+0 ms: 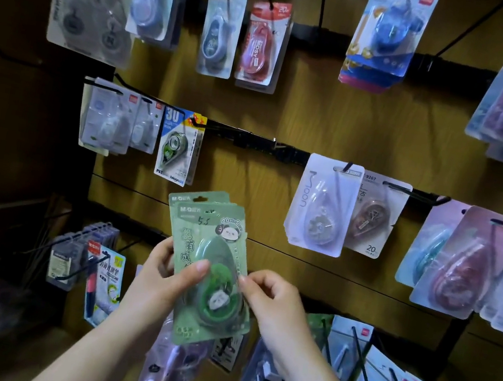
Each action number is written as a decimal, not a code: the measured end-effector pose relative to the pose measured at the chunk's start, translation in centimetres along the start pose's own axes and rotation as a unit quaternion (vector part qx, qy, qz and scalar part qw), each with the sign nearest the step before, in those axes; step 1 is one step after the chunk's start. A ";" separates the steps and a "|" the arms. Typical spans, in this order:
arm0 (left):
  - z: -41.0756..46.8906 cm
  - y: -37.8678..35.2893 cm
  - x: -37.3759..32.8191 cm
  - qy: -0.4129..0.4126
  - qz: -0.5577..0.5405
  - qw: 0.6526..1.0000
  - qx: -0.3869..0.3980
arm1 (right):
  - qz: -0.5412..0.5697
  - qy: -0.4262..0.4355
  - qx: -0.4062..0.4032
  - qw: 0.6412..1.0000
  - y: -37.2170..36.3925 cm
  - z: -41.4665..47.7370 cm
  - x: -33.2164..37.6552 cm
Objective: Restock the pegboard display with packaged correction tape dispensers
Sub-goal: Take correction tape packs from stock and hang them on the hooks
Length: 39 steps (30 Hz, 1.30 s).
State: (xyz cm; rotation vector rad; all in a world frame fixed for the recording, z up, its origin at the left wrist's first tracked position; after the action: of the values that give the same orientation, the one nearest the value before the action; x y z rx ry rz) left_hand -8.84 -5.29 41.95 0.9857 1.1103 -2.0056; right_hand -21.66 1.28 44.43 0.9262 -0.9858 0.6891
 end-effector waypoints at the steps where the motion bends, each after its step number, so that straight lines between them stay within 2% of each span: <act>1: -0.1 0.0 0.0 -0.002 0.000 1.000 0.003 | -0.009 0.001 -0.009 1.000 -0.1 0.0 0.0; 10: -0.2 1.4 0.4 -0.002 -0.011 1.000 -0.009 | 0.029 -0.016 -0.113 0.993 0.8 0.0 -0.9; 17: -0.4 1.7 0.5 -0.006 -0.006 1.000 -0.007 | 0.096 -0.054 -0.072 0.991 0.4 0.2 -1.5; 22: -0.3 2.1 0.4 -0.015 0.020 0.999 -0.034 | 0.102 -0.015 -0.058 0.993 0.7 -0.2 -0.8; 29: 0.5 3.3 -0.4 -0.032 0.026 0.998 -0.053 | 0.177 0.049 -0.172 0.968 4.6 0.2 1.5; 34: 0.3 3.0 -0.4 -0.034 0.037 0.998 -0.039 | 0.115 0.129 -0.196 0.965 5.6 0.4 5.8; 39: 0.1 2.8 -0.7 -0.036 0.044 0.998 -0.033 | 0.109 0.135 -0.207 0.963 5.5 1.5 7.2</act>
State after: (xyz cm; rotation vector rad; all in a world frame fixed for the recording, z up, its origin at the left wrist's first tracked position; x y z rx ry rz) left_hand -6.23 -6.51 41.41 0.9062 1.0685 -1.9067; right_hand -23.88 2.97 53.16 0.3493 -0.9450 0.7347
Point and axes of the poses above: each hand's wrist, its own z-axis towards the middle knuckle, its own y-axis out of the back of the hand, x = y × z, the point moved 7 cm from there along z, towards the middle knuckle, and after that the axes turned 4 degrees about -y, right-handed, at the moved point
